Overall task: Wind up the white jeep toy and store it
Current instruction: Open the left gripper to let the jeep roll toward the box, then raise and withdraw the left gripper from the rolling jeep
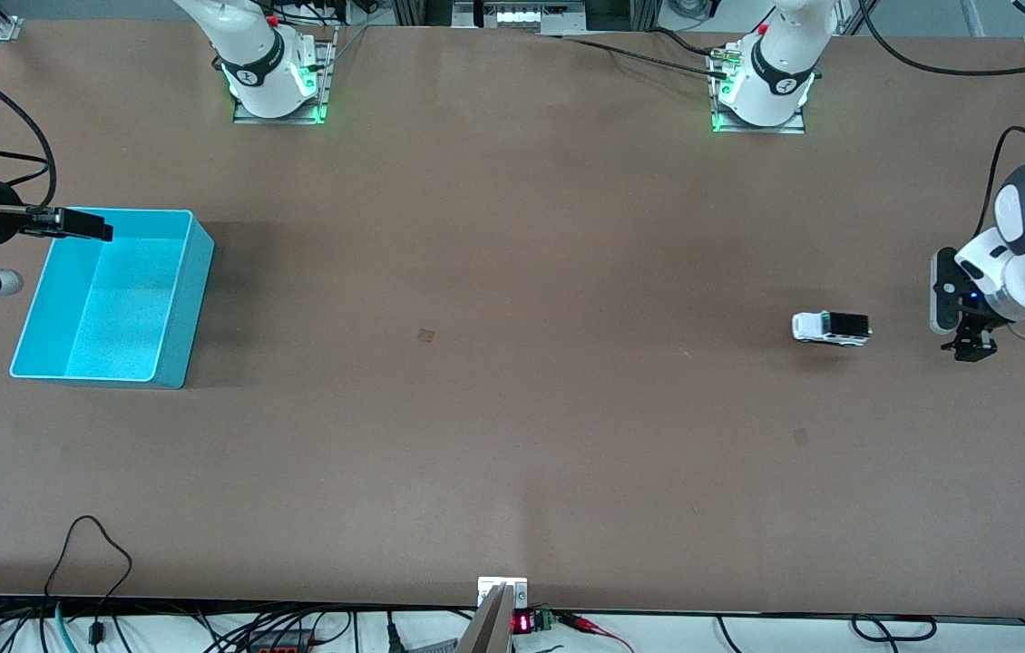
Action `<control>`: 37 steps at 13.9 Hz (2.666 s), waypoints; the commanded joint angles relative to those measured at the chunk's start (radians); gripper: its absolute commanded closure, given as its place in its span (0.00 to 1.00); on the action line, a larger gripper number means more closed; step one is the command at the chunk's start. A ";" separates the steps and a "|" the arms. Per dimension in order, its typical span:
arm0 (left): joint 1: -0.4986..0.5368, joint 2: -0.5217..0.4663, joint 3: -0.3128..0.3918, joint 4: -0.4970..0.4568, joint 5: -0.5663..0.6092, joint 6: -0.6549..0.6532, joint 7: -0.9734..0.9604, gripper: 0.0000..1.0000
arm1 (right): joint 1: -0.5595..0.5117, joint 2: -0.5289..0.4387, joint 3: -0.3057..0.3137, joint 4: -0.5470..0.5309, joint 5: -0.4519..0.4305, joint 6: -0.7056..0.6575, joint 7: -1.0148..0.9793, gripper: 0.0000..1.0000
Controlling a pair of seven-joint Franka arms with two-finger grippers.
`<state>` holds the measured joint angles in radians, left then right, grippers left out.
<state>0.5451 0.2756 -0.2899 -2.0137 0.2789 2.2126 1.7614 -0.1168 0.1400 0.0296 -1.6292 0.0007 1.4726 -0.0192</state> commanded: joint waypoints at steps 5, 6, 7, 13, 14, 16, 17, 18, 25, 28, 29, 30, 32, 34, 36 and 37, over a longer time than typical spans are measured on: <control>-0.088 -0.021 -0.006 0.091 -0.138 -0.057 -0.017 0.00 | -0.009 -0.002 0.006 0.006 -0.001 -0.014 -0.004 0.00; -0.097 -0.021 -0.006 0.107 -0.138 -0.059 -0.045 0.00 | -0.009 -0.004 0.006 0.006 -0.002 -0.014 -0.004 0.00; -0.103 -0.021 -0.006 0.127 -0.138 -0.065 -0.065 0.00 | -0.009 -0.002 0.006 0.006 -0.001 -0.014 -0.004 0.00; -0.175 0.007 -0.006 0.214 -0.165 -0.108 -0.212 0.00 | -0.011 -0.002 0.006 0.003 -0.002 -0.014 -0.005 0.00; -0.185 0.011 -0.006 0.216 -0.165 -0.108 -0.244 0.00 | -0.011 -0.004 0.006 0.003 -0.001 -0.015 -0.005 0.00; -0.206 0.013 -0.006 0.216 -0.165 -0.108 -0.314 0.00 | -0.011 -0.002 0.004 0.003 -0.001 -0.023 -0.004 0.00; -0.221 0.013 -0.006 0.216 -0.165 -0.108 -0.348 0.00 | -0.012 -0.002 0.004 0.003 -0.001 -0.023 -0.004 0.00; -0.228 0.014 -0.006 0.216 -0.164 -0.108 -0.380 0.00 | -0.012 -0.002 0.004 0.003 -0.001 -0.023 -0.004 0.00; -0.269 0.013 -0.006 0.259 -0.167 -0.108 -0.788 0.00 | -0.012 0.009 0.001 0.003 -0.001 -0.031 -0.001 0.00; -0.287 0.016 -0.003 0.308 -0.167 -0.108 -0.910 0.00 | -0.012 0.009 0.000 0.003 -0.001 -0.031 -0.001 0.00; -0.292 0.016 -0.002 0.316 -0.167 -0.108 -0.948 0.00 | -0.012 0.009 0.000 0.003 -0.001 -0.031 -0.001 0.00; -0.292 0.014 0.000 0.317 -0.167 -0.108 -0.979 0.00 | -0.012 0.010 0.000 0.003 -0.001 -0.031 -0.001 0.00; -0.292 0.014 0.003 0.317 -0.167 -0.108 -1.039 0.00 | -0.012 0.010 0.000 0.003 -0.001 -0.031 -0.001 0.00; -0.291 0.011 0.006 0.317 -0.167 -0.108 -1.149 0.00 | -0.012 0.010 0.000 0.003 -0.001 -0.031 -0.001 0.00; -0.289 0.005 0.011 0.317 -0.167 -0.113 -1.268 0.00 | -0.012 0.010 0.000 0.003 -0.002 -0.031 0.002 0.00; -0.289 0.004 0.011 0.325 -0.167 -0.126 -1.310 0.00 | -0.012 0.010 0.000 0.002 -0.002 -0.031 0.005 0.00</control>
<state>0.2661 0.2818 -0.2926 -1.7178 0.1338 2.1244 0.5318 -0.1211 0.1511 0.0247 -1.6301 0.0007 1.4551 -0.0192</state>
